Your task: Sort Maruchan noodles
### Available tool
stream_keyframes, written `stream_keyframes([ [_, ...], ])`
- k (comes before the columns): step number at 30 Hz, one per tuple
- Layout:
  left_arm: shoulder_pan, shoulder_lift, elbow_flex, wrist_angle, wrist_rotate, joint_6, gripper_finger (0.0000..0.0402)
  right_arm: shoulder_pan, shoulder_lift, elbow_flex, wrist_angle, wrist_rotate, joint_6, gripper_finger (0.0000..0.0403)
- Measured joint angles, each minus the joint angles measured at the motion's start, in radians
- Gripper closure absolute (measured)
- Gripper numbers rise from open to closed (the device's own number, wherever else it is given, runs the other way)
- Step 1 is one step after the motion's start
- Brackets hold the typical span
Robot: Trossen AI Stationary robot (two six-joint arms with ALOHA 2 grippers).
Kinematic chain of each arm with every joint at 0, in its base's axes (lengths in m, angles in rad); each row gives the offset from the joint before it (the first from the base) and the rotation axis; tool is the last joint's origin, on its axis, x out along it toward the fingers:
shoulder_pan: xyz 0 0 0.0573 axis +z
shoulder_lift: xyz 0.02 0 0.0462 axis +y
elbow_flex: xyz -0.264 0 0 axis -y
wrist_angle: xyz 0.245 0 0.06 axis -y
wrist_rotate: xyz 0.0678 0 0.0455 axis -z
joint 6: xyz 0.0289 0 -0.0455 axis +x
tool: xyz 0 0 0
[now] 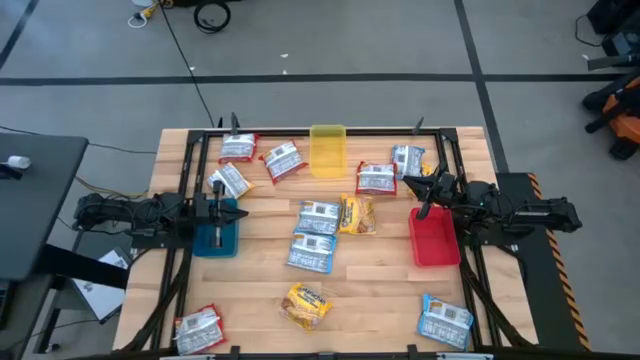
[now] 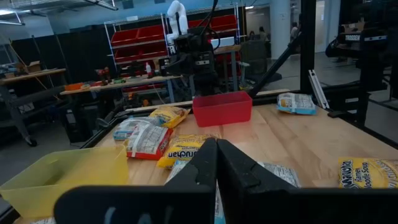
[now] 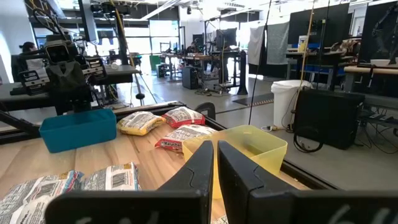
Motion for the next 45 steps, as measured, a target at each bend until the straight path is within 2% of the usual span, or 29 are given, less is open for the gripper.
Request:
stream_keyframes([
  [6,0.000,0.000,0.000,0.000,0.000,-0.003,0.0392,0.000,0.000,0.000,0.000,0.000,0.000,0.0374],
  [10,0.000,0.000,0.000,0.008,0.000,-0.110,0.0392,0.000,0.000,0.000,0.000,0.000,0.000,0.0374],
  [14,0.000,0.000,0.000,0.128,0.004,-0.112,0.0392,0.000,0.000,0.000,0.000,0.000,0.000,0.0374],
  [18,-0.019,0.020,0.033,0.165,0.101,-0.213,0.0392,0.000,0.000,0.000,0.000,0.000,0.000,0.0374],
  [22,-0.092,0.130,0.130,0.131,0.079,-0.222,0.0392,0.000,0.000,0.000,0.000,0.000,0.000,0.0374],
  [26,-0.187,0.331,0.219,0.062,-0.023,-0.231,0.0392,0.000,0.000,0.000,0.000,0.000,0.000,0.0374],
  [28,-0.236,0.446,0.269,0.038,-0.077,-0.284,0.0393,0.000,0.000,0.000,0.000,0.000,0.000,0.0374],
  [31,-0.312,0.608,0.387,-0.122,-0.089,-0.422,0.0393,0.000,0.000,0.000,0.000,0.000,0.000,0.0374],
  [36,-0.460,0.832,0.696,-0.588,-0.060,-0.832,0.0392,0.000,0.000,0.000,0.000,0.000,0.000,0.0374],
  [39,-0.542,0.950,0.869,-0.847,0.035,-1.076,0.0390,0.000,0.000,0.000,0.000,0.000,0.000,0.0374],
  [41,-0.591,1.016,0.955,-0.975,0.121,-1.182,0.0384,0.000,0.000,0.000,0.000,0.000,0.000,0.0374],
  [45,-0.676,1.113,1.025,-1.117,0.274,-1.434,0.0352,0.000,0.000,0.000,0.000,0.000,0.000,0.0374],
])
